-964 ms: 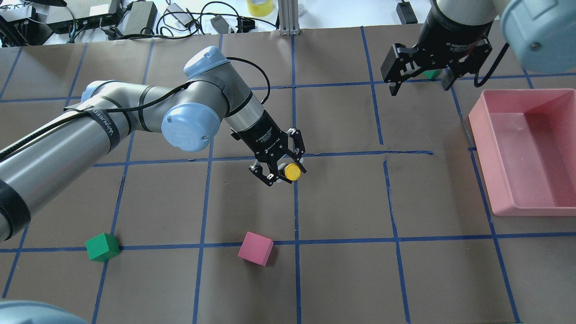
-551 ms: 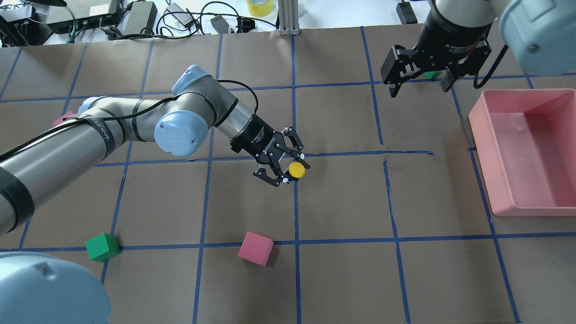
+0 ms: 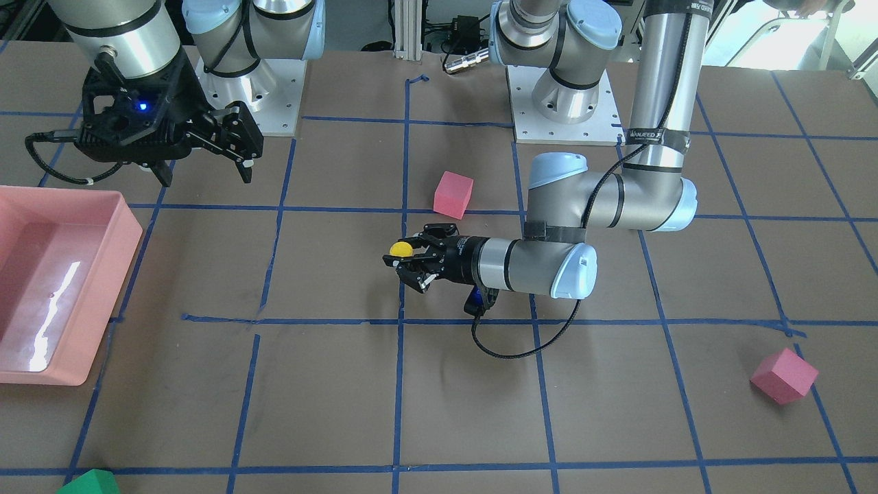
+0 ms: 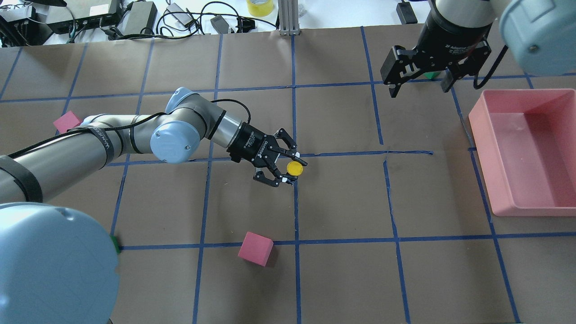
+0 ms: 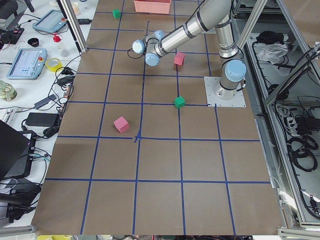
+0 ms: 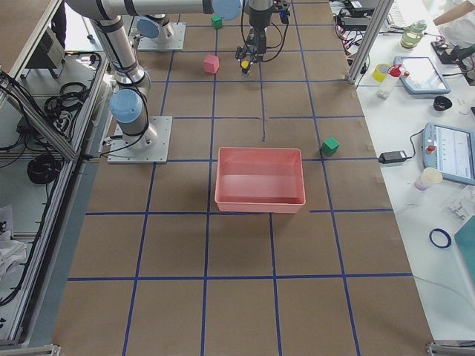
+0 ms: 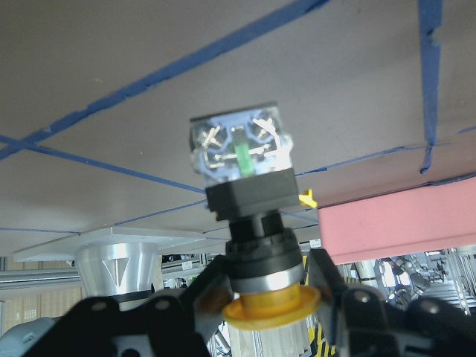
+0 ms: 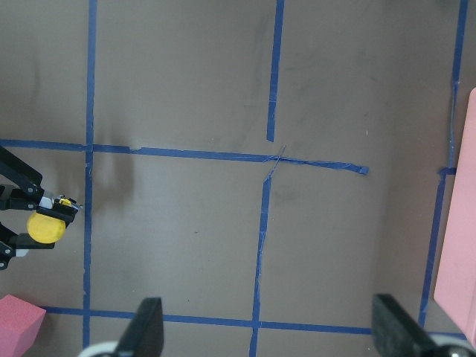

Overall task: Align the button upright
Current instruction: 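Lower the switch upright onto the table and open the left gripper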

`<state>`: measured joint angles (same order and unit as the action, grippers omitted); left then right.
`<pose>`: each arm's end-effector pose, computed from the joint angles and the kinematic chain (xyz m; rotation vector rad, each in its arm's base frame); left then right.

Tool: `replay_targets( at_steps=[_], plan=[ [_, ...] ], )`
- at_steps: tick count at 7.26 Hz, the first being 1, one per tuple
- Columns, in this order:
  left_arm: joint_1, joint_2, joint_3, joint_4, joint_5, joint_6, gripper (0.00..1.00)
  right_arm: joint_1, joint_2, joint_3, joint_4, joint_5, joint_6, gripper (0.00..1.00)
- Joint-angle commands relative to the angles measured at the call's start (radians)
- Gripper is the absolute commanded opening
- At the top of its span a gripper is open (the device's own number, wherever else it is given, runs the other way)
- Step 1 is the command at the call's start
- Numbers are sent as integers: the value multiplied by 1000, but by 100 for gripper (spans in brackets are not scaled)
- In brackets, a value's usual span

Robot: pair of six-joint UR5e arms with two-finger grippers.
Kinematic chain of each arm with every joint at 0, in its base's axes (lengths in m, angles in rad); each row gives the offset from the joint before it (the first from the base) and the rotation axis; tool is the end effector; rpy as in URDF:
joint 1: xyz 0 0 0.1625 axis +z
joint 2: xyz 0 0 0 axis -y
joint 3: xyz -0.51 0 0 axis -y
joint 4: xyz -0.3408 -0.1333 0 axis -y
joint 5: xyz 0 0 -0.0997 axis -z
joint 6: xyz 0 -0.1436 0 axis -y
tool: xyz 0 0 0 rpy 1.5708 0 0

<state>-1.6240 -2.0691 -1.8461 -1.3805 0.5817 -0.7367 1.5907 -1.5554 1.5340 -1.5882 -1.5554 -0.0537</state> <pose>-0.2810 -0.5131 0.2516 1.0794 -1.9652 -1.0725 0.1445 -0.4510 0.5401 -0.1155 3.1241 -0.0611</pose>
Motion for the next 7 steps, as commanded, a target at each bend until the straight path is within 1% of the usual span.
replay_targets(
  at_steps=[1, 3, 4, 6, 7],
  plan=[
    [15, -26, -8, 0, -58, 20, 0, 0, 0, 0, 0, 0, 0, 100],
    [18, -37, -8, -3, -62, 16, 1, 0, 0, 0, 0, 0, 0, 100],
    [19, -49, -10, -3, -63, 19, 17, 0, 0, 0, 0, 0, 0, 100],
    [26, -60, -13, -5, -71, 16, 21, 0, 0, 0, 0, -2, 0, 100],
    [26, -63, -15, -5, -74, 13, 34, 0, 0, 0, 0, -2, 0, 100]
  ],
)
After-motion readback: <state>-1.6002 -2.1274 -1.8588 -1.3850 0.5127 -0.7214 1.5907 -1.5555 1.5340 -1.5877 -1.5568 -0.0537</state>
